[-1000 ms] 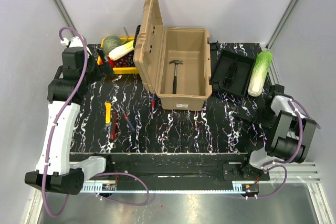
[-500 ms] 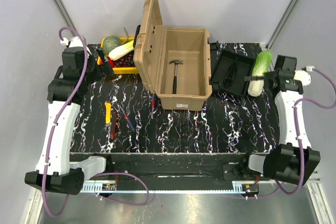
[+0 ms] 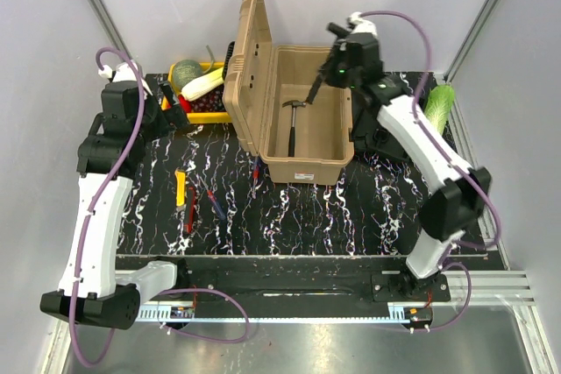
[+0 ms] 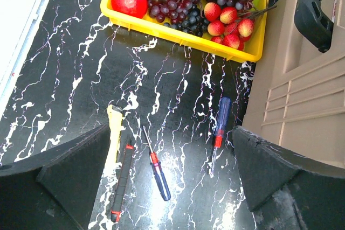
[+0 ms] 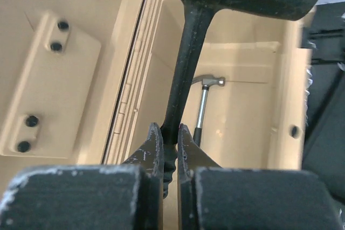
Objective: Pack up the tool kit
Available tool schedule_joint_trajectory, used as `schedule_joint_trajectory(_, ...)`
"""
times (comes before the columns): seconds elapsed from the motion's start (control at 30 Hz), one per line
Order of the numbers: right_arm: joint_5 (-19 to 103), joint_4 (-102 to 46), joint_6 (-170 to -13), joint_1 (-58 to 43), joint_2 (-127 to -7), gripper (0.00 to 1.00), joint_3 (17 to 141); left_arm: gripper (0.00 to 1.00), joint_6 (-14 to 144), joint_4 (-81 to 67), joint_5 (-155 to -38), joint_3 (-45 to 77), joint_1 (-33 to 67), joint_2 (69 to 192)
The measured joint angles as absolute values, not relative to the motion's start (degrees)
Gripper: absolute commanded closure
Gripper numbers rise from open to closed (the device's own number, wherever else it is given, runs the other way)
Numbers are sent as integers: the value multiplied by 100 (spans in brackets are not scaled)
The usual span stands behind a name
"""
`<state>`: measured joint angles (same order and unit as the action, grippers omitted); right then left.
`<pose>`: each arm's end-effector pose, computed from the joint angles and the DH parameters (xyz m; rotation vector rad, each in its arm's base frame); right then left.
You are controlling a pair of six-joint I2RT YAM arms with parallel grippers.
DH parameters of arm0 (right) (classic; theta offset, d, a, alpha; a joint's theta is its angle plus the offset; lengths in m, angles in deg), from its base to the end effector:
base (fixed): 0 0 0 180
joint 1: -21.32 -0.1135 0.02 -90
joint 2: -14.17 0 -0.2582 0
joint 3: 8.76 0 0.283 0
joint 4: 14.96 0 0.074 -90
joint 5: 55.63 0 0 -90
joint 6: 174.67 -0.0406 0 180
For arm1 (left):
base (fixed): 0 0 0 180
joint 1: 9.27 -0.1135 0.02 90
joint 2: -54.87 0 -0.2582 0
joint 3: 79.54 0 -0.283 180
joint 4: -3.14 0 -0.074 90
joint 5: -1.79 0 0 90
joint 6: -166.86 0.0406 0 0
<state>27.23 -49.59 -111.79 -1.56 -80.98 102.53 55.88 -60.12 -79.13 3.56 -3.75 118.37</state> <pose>0.3921 0.1600 0.4131 0.1570 1.9128 0.4750 0.2395 -0.0167 0.4436 -0.3754 2.0528 -0.1155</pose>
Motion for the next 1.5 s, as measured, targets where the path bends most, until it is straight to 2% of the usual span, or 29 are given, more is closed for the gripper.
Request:
schedule_joint_trajectory(0.13,2675,-5412,-10407,-706,-9361,100,11245,1,5588,-6010,-7913,402,-375,11818)
schedule_joint_trajectory(0.37,2021,-6446,-9699,-838,-11007,100,11936,1,5588,-6008,-7913,417,-375,11824)
schedule_joint_trajectory(0.73,1342,-7261,-9238,-779,-12367,100,12954,1,5532,-6065,-7909,273,-375,12181)
schedule_joint_trajectory(0.8,1326,-7362,-9246,-757,-12544,94,13094,1,5529,-6109,-7907,168,-375,12255)
schedule_joint_trajectory(0.93,1298,-7545,-9286,-709,-12808,70,13321,1,5534,-6157,-7887,-5,-375,12360)
schedule_joint_trajectory(1.1,1274,-7842,-9371,-678,-13033,57,13630,1,5538,-6227,-7867,-27,-375,12369)
schedule_joint_trajectory(1.23,1245,-8028,-9423,-678,-13132,53,13931,1,5536,-6227,-7861,-27,-375,12369)
schedule_joint_trajectory(1.4,1278,-8109,-9485,-674,-13086,38,14392,1,5536,-6227,-7861,-27,-375,12369)
schedule_joint_trajectory(1.5,1420,-8102,-9504,-674,-12854,14,14460,1,5536,-6227,-7863,-27,-375,12369)
